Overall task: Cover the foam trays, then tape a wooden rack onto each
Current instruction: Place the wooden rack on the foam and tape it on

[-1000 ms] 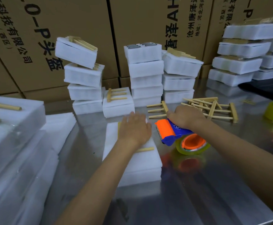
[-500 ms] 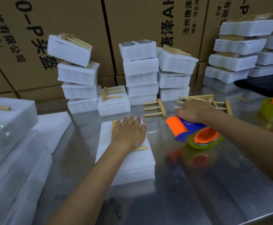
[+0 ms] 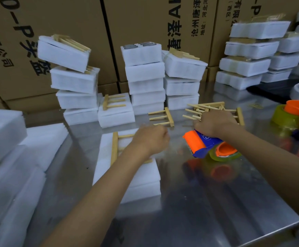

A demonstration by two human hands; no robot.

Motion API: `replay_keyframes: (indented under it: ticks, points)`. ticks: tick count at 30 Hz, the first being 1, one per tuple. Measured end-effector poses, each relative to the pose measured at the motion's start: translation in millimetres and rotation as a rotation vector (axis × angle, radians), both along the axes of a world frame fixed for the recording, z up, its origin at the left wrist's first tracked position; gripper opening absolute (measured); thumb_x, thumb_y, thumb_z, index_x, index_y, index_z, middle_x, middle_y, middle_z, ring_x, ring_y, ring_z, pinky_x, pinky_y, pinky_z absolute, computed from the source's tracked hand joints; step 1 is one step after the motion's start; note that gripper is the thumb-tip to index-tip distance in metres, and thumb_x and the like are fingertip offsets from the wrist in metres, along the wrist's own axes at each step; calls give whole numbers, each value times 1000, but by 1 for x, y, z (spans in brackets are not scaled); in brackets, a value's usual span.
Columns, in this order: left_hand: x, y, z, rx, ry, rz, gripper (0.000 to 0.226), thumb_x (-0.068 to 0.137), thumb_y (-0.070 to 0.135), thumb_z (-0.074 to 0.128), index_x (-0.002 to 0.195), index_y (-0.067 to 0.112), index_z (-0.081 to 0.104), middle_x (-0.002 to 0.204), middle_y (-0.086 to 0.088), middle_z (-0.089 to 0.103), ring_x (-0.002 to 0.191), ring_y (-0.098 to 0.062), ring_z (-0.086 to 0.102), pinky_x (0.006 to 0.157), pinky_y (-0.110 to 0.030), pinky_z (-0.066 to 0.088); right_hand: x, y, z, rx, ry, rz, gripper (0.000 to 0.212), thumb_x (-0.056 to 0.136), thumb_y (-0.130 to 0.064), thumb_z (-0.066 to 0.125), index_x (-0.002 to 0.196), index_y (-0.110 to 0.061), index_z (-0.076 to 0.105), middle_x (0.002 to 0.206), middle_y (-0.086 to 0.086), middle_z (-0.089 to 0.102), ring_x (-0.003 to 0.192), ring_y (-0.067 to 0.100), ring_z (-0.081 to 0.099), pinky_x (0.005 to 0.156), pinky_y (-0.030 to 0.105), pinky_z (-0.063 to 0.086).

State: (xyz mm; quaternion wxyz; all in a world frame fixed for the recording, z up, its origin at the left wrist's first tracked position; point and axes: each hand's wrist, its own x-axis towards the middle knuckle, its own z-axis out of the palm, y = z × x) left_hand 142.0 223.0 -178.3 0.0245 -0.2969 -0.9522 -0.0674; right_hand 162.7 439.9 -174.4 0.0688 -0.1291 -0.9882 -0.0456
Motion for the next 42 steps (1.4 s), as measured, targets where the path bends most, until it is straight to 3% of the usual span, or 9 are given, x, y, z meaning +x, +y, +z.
replay_keyframes:
  ticks: [3, 6, 12, 18, 23, 30, 36, 42]
  points:
    - [-3, 17, -6, 147, -279, -27, 29, 99, 27, 45, 92, 12, 69, 98, -4, 71, 92, -24, 64, 92, -40, 52, 4, -2, 1, -8, 17, -11, 43, 96, -49, 34, 78, -19, 60, 86, 5, 61, 79, 23, 52, 70, 34, 36]
    - [-8, 16, -15, 393, -525, -47, 23, 96, 26, 57, 81, 15, 70, 75, 1, 68, 68, -14, 62, 73, -31, 54, 9, -7, 0, 14, 46, -21, 43, 96, -47, 35, 69, -20, 54, 76, 2, 56, 74, 22, 52, 68, 33, 36]
    - [-10, 14, -30, 481, -363, -60, 12, 88, 30, 68, 79, 24, 72, 73, 13, 68, 74, -5, 60, 71, -31, 50, 12, -29, -2, 89, 87, -68, 44, 97, -39, 34, 61, -18, 46, 62, 0, 42, 71, 22, 51, 64, 31, 35]
    - [-8, 15, -33, 454, -257, -156, 11, 90, 19, 63, 80, 21, 68, 72, 18, 59, 68, 0, 54, 67, -29, 46, 13, -35, -5, 134, 92, -151, 37, 96, -29, 36, 65, -18, 52, 64, 1, 48, 58, 18, 41, 55, 29, 28]
    - [-7, 14, -33, 449, -224, -193, 14, 92, 17, 60, 80, 25, 64, 73, 16, 58, 70, -5, 53, 70, -35, 49, 8, -35, -4, 146, 58, -151, 30, 98, -26, 35, 77, -19, 56, 70, 2, 47, 73, 22, 49, 63, 33, 35]
    - [-5, 13, -31, 452, -213, -174, 10, 91, 18, 61, 84, 18, 68, 78, 11, 62, 79, -16, 57, 76, -41, 51, 14, -45, -6, 228, 100, -137, 18, 98, -21, 41, 88, -21, 56, 80, 2, 54, 74, 23, 48, 63, 33, 35]
    - [-3, 13, -33, 446, -144, -185, 12, 92, 15, 60, 81, 21, 61, 81, 6, 61, 79, -17, 55, 72, -37, 47, 11, -48, -8, 210, 127, -171, 25, 97, -20, 40, 99, -23, 65, 100, 1, 69, 91, 23, 63, 67, 30, 35]
    - [2, 9, -26, 752, -274, -177, 13, 95, 16, 63, 82, 18, 65, 76, 1, 62, 72, -12, 54, 71, -38, 48, 3, -61, -11, 251, 73, -178, 23, 98, -23, 40, 100, -21, 63, 97, 1, 66, 89, 21, 61, 72, 32, 39]
